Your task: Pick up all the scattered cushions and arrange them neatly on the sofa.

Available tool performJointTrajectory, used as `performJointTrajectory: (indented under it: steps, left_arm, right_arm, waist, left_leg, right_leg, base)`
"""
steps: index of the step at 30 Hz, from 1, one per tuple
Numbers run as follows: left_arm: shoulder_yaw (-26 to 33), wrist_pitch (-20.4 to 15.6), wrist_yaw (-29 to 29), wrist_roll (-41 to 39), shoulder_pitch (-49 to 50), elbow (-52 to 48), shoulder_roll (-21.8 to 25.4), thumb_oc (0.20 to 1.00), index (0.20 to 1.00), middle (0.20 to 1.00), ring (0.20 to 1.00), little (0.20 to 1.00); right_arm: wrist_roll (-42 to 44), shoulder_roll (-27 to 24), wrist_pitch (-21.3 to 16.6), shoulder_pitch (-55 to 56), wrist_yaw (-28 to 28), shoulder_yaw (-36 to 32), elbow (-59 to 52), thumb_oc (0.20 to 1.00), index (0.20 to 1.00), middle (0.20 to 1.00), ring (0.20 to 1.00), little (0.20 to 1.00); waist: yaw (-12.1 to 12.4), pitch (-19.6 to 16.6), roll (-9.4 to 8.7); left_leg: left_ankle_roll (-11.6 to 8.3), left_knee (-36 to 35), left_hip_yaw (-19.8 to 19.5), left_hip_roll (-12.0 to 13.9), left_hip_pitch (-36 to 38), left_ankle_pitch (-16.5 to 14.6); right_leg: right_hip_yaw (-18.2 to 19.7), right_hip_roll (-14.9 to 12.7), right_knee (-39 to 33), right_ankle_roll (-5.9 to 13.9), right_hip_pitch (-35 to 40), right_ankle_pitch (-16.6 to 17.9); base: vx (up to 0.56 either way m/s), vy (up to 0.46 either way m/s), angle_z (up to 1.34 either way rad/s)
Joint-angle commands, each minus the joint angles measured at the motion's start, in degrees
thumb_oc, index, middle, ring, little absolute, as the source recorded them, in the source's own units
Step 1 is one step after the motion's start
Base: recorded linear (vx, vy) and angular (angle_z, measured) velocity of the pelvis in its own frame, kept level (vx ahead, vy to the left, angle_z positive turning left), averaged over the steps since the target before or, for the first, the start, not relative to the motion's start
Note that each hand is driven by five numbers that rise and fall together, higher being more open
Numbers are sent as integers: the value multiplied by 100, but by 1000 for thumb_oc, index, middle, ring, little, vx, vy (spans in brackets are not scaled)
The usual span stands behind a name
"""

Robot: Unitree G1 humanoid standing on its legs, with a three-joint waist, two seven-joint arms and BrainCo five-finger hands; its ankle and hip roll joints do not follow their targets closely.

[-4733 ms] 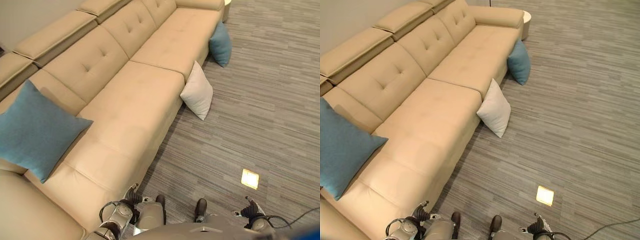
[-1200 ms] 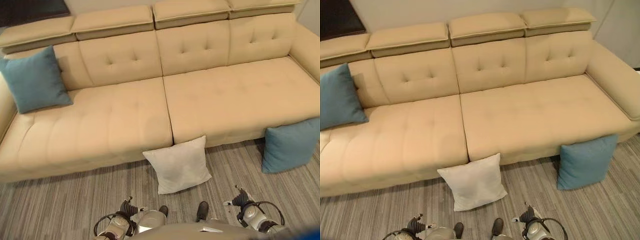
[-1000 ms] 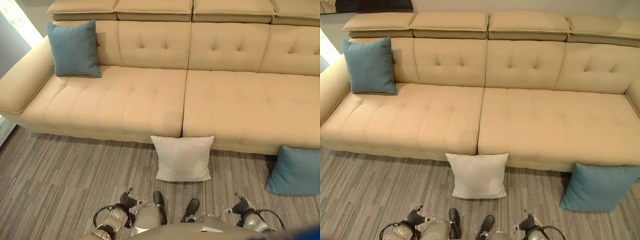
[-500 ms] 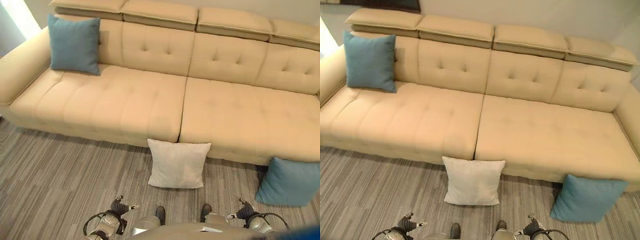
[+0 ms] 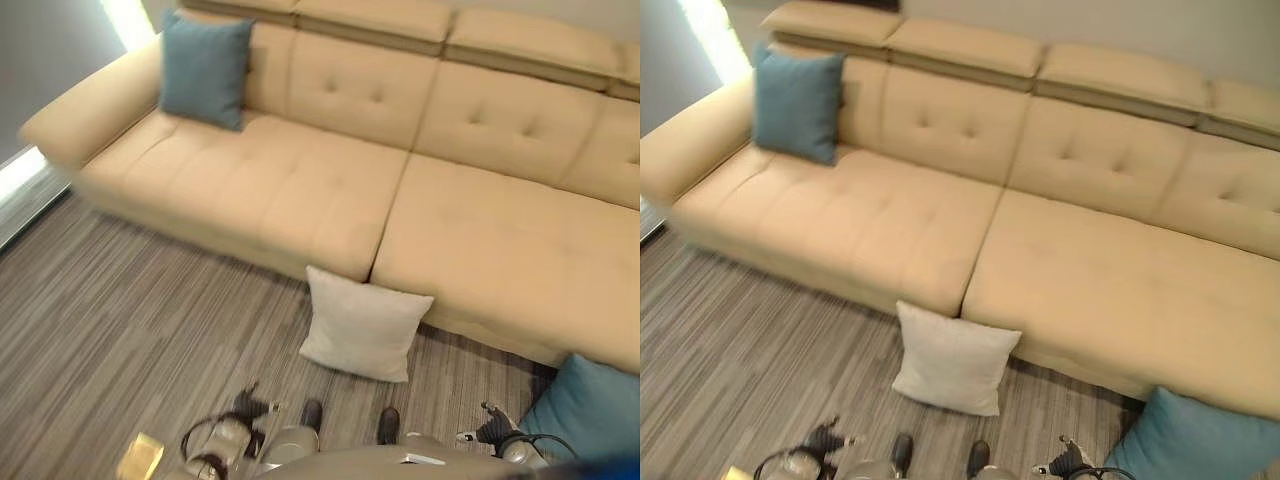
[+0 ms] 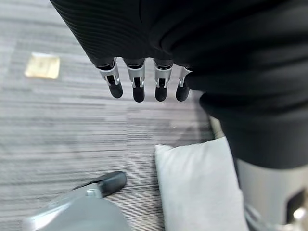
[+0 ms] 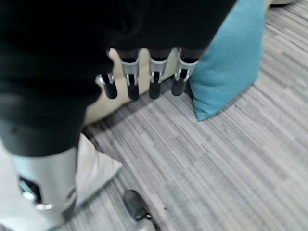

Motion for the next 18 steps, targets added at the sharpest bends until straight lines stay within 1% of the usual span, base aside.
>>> performJointTrajectory:
  steps: [1, 3, 4, 5, 6, 9, 10, 13, 14, 15, 18]
  left_arm:
    - [-140, -43, 42, -44, 49, 42, -11, 1000, 1000, 1000, 1000, 1000]
    - [-180, -41, 48, -44, 57, 33, 12, 1000, 1000, 1000, 1000, 1000]
    - [-181, -41, 48, -44, 58, 32, 13, 1000, 1000, 1000, 1000, 1000]
    - [-172, -19, 19, -7, 53, 81, 5, 1000, 1000, 1000, 1000, 1000]
    - [-177, -5, 20, 17, 57, 77, 11, 1000, 1000, 1000, 1000, 1000]
    - [-194, -16, 14, 34, 34, 69, 64, 1000, 1000, 1000, 1000, 1000]
    - [-157, -18, 35, 45, 11, 52, 132, 1000, 1000, 1000, 1000, 1000]
    - [-125, -20, 51, 50, 13, 51, 175, 1000, 1000, 1000, 1000, 1000]
    - [-98, -11, 63, 58, 11, 65, 199, 1000, 1000, 1000, 1000, 1000]
    - [-46, -27, 84, 62, 15, 74, 254, 1000, 1000, 1000, 1000, 1000]
    - [56, -53, 94, 35, 39, 87, 331, 1000, 1000, 1000, 1000, 1000]
  right_arm:
    - [213, -180, 12, -29, -84, 24, -37, 1000, 1000, 1000, 1000, 1000]
    - [215, -182, 31, -42, -94, 27, -35, 1000, 1000, 1000, 1000, 1000]
    - [215, -181, 31, -42, -94, 27, -35, 1000, 1000, 1000, 1000, 1000]
    - [205, -151, 44, 9, -55, -27, -11, 1000, 1000, 1000, 1000, 1000]
    - [190, -141, 50, 1, -59, -35, -5, 1000, 1000, 1000, 1000, 1000]
    - [165, -99, 66, -34, -70, 11, -48, 1000, 1000, 1000, 1000, 1000]
    - [150, -53, 69, -75, -58, 41, -96, 1000, 1000, 1000, 1000, 1000]
    - [159, -36, 61, -98, -58, 45, -140, 1000, 1000, 1000, 1000, 1000]
    - [146, -22, 66, -105, -51, 46, -174, 1000, 1000, 1000, 1000, 1000]
    - [133, -14, 59, -147, -55, 65, -226, 1000, 1000, 1000, 1000, 1000]
    - [101, -15, 22, -184, -49, 100, -354, 1000, 1000, 1000, 1000, 1000]
  waist:
    - [-21, -35, -44]
    - [4, -54, -55]
    - [0, -58, -57]
    - [-42, -157, -6]
    - [-59, -188, -4]
    - [-37, -193, -51]
    - [-23, -172, -84]
    - [-5, -175, -100]
    - [-2, -167, -107]
    - [8, -116, -87]
    - [78, -66, -36]
  left_leg:
    - [225, 235, 364, 457, -204, -338]
    - [174, -1, 310, 620, -336, -116]
    - [173, -9, 307, 618, -336, -109]
    - [152, -323, 431, 667, -195, -52]
    - [151, -366, 465, 642, -159, -51]
    - [253, -291, 452, 463, -127, -198]
    - [345, -242, 507, 381, -93, -308]
    - [407, -240, 556, 322, -68, -368]
    - [457, -255, 578, 270, -35, -409]
    - [546, -260, 630, 209, 32, -469]
    - [626, -316, 737, 140, 175, -548]
  right_leg:
    - [16, -230, 487, 615, 71, -369]
    - [1, -251, 485, 649, 119, -439]
    - [-3, -252, 487, 648, 117, -442]
    - [-66, -271, 499, 695, 159, -497]
    - [-70, -303, 536, 713, 139, -474]
    - [104, -499, 847, 812, -18, -371]
    - [182, -589, 1021, 879, -133, -278]
    - [240, -656, 1181, 932, -237, -206]
    - [264, -712, 1318, 966, -323, -100]
    - [229, -811, 1616, 1004, -485, 66]
    - [-64, -992, 1928, 1009, -643, 189]
  base:
    - [131, 127, 0]
    - [121, 104, 18]
    - [154, 161, 18]
    - [154, 198, 9]
    - [204, 288, 3]
    - [145, 269, -16]
    - [104, 202, -31]
    - [70, 142, -31]
    - [71, 168, -26]
    - [94, 235, -28]
    - [89, 168, -48]
